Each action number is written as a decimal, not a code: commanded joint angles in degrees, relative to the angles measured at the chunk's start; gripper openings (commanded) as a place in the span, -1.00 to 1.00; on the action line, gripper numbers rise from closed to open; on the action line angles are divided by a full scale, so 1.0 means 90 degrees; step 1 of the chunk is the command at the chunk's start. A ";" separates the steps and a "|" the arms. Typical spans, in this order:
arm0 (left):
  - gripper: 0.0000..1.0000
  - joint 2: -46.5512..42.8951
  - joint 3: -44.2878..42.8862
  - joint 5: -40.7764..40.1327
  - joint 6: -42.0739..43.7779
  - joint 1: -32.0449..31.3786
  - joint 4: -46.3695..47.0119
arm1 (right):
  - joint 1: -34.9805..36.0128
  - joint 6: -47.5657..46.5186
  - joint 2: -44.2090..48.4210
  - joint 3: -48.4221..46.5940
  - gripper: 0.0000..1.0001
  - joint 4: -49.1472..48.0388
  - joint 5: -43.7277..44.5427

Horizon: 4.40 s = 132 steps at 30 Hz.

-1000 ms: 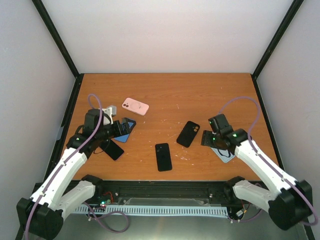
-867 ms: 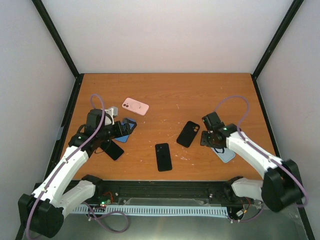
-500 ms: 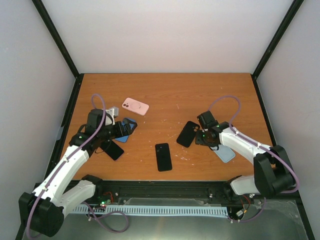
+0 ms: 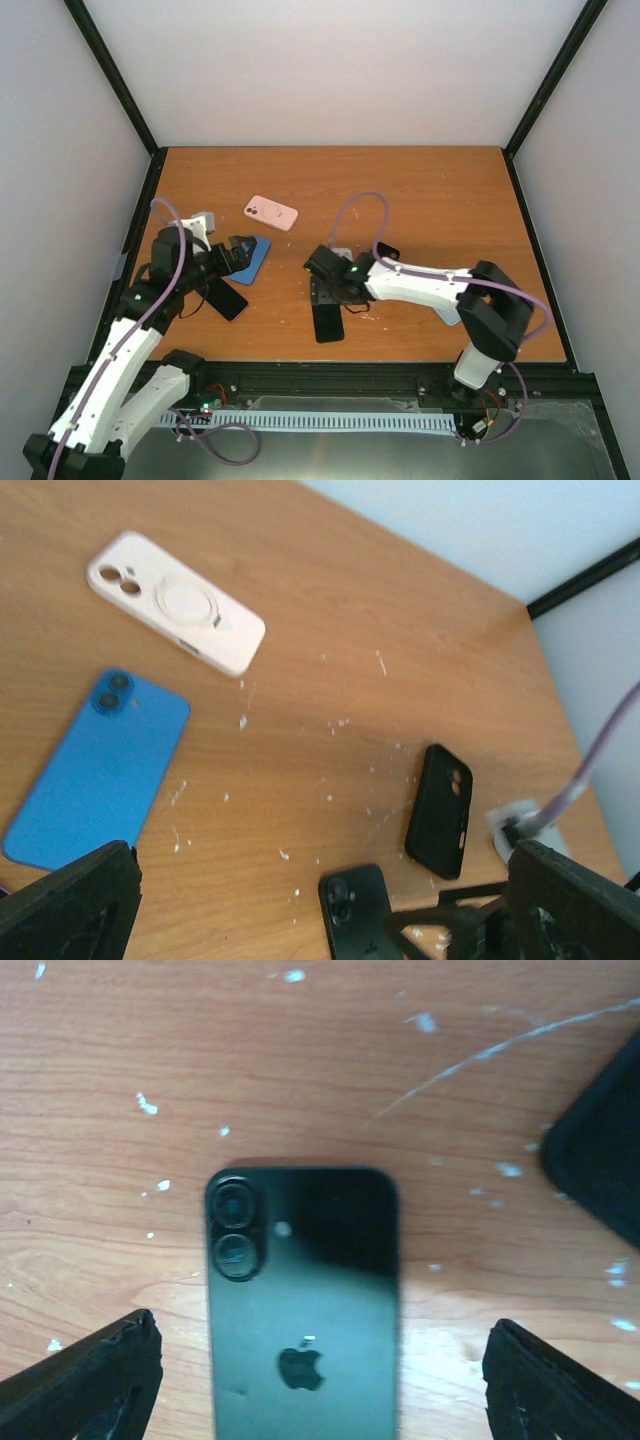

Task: Put the phone into the phone case

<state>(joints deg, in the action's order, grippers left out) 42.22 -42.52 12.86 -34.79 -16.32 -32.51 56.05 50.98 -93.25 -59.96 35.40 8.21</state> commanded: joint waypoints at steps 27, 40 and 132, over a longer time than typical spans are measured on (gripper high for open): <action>0.99 -0.0918 -0.0019 -0.0196 -0.0506 0.0070 -0.0365 | 0.1063 0.0286 -0.2007 -0.0941 0.65 0.0848 0.0729; 0.82 0.0073 0.0880 0.1522 -0.0892 0.0065 0.0701 | 0.1052 -0.0198 -0.1567 -0.0124 0.46 -0.0026 0.0729; -0.99 0.3415 0.1949 0.4707 -0.2133 -0.0287 0.4014 | 0.3626 -0.2788 -0.1105 -0.0226 -0.36 -0.0053 0.5284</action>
<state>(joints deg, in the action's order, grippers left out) 73.84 -22.96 52.93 -52.25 -18.70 4.60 87.64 22.48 -101.97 -60.03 29.89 47.77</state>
